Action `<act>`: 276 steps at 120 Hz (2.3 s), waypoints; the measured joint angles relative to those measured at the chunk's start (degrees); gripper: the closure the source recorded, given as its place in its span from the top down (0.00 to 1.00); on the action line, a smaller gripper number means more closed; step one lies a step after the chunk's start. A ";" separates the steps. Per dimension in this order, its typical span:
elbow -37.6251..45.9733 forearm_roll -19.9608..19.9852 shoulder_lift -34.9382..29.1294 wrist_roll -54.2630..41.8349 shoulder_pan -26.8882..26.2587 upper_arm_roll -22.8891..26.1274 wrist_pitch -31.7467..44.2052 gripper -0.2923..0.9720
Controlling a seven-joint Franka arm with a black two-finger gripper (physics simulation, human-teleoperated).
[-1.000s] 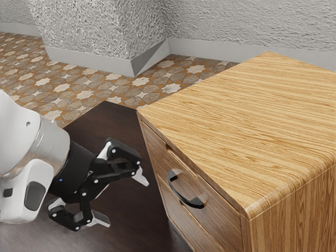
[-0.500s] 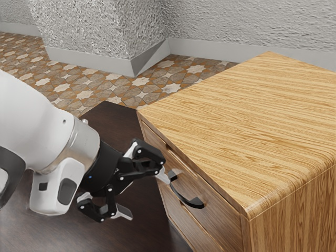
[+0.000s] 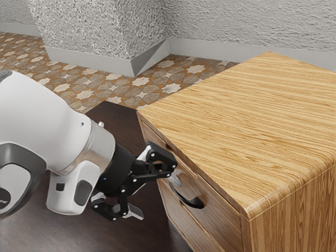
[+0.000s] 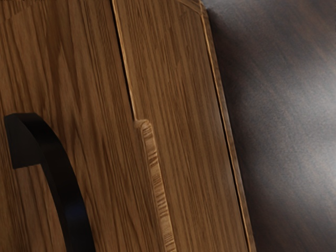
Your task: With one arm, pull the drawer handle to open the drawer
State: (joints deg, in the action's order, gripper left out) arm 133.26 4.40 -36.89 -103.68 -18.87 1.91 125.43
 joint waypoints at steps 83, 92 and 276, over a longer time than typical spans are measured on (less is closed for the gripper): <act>2.45 0.97 0.12 -1.34 -0.24 -0.02 0.29 0.77; 2.57 1.00 -0.14 -1.39 -0.38 -0.10 0.05 0.77; 13.26 1.93 -24.37 1.65 0.97 1.31 -16.90 0.78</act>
State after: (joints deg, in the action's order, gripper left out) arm 146.52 6.33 -61.25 -102.04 -17.91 3.22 108.52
